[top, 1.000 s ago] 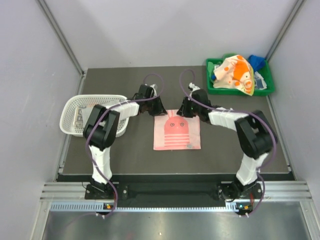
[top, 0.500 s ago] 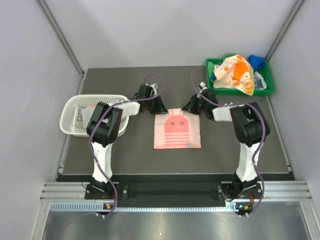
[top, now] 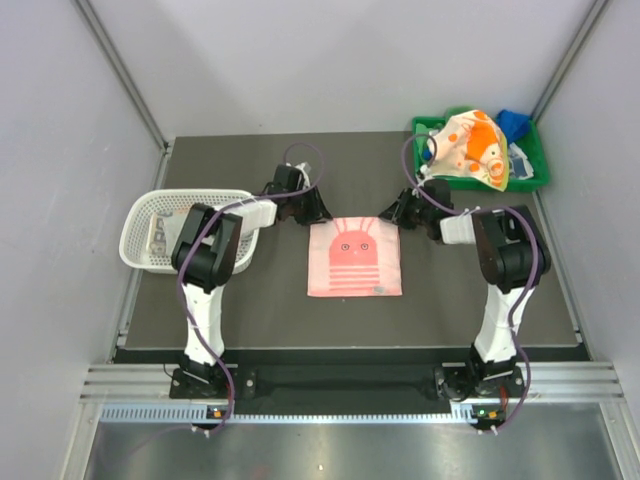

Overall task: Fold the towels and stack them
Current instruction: Fold the towel

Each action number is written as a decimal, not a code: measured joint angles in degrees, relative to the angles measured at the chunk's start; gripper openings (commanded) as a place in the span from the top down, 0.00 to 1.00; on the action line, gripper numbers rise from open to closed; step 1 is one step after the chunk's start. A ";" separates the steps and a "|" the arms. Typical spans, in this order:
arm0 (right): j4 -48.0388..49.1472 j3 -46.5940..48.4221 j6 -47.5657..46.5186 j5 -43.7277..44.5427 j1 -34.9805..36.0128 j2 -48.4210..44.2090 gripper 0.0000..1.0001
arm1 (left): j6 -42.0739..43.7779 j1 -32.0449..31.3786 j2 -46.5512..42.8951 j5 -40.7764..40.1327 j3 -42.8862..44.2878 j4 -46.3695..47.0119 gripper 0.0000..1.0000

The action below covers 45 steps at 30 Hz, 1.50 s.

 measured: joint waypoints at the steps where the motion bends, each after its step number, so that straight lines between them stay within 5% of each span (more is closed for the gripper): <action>1: -0.37 0.00 -0.50 0.20 -0.15 -0.24 0.76 | 0.35 0.15 0.00 -0.33 0.28 -0.31 0.64; 15: -13.38 0.26 -10.36 8.98 -1.51 -12.07 0.66 | 7.15 1.95 -3.89 -9.25 2.62 -10.62 0.58; 25: -19.82 0.61 -15.06 13.68 0.35 -12.52 0.57 | 10.51 1.62 -4.68 -8.04 3.56 -15.37 0.54; 45: -22.08 6.56 -17.99 17.00 2.73 -4.94 0.69 | 10.40 0.33 -1.66 -11.63 4.39 -14.73 0.66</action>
